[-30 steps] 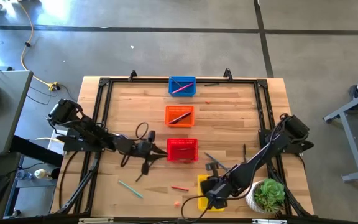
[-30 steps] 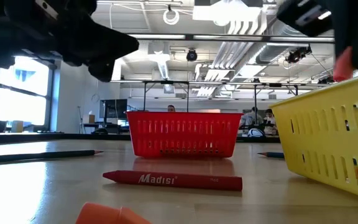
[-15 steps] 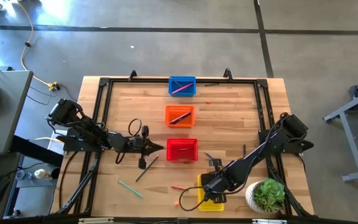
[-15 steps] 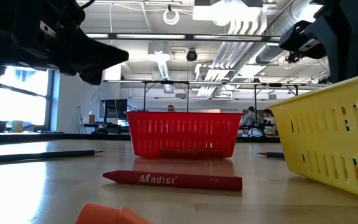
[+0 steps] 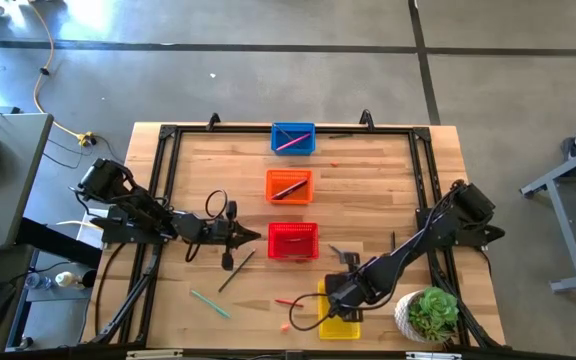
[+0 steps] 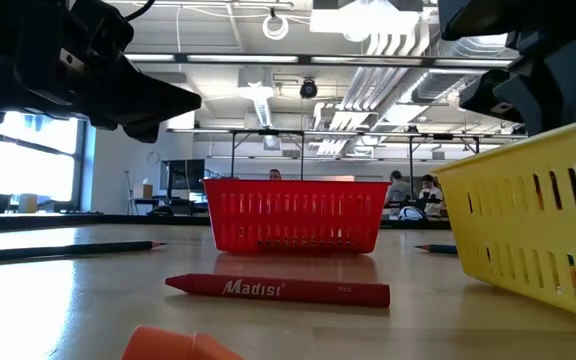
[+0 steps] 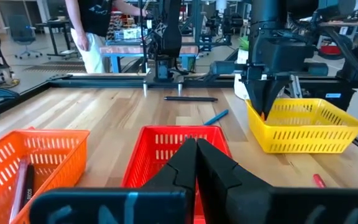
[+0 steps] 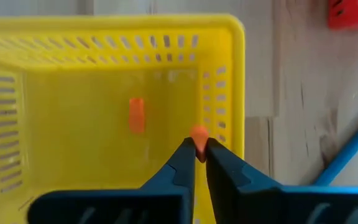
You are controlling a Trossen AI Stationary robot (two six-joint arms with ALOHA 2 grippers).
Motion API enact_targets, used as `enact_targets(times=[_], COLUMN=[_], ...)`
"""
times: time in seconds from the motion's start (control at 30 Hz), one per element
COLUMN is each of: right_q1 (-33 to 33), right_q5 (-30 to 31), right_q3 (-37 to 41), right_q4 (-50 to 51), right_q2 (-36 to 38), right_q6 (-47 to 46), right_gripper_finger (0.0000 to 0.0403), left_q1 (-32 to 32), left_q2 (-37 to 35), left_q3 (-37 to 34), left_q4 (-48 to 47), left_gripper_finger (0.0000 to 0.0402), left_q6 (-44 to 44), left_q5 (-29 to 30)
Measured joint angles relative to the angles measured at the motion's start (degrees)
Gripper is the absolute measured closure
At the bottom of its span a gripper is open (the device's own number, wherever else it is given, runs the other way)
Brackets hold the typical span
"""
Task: Sort crayons/erasers/pens/pencils in bins
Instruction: Put the orange eraser into the yellow bin, then put the blue pencil into the blue bin
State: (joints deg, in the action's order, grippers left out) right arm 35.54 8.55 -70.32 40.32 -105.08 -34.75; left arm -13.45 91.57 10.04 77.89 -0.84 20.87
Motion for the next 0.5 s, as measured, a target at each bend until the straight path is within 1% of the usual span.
enact_targets(times=[0.1, 0.3, 0.4, 0.5], right_q1=[0.08, 0.12, 0.12, 0.52], right_q5=[0.27, 0.16, -0.63, -0.47], right_q3=[-0.01, -1.74, -3.84, -7.39], right_q4=[-1.81, -1.85, -0.41, 4.20], right_q2=[0.00, 0.06, 0.37, 0.39], right_q6=[0.08, 0.34, -1.27, -0.89], right_gripper_finger=[0.0366, 0.0307, 0.0294, 0.0292], left_q1=[0.00, 0.00, 0.00, 0.00], left_q2=[0.00, 0.00, 0.00, 0.00], left_q3=[0.00, 0.00, 0.00, 0.00], left_q4=[0.00, 0.00, 0.00, 0.00], left_gripper_finger=[0.0401, 0.0401, 0.0401, 0.0401], left_q6=[0.00, 0.22, 0.88, 1.48], left_q5=[0.19, 0.32, 0.34, 0.34])
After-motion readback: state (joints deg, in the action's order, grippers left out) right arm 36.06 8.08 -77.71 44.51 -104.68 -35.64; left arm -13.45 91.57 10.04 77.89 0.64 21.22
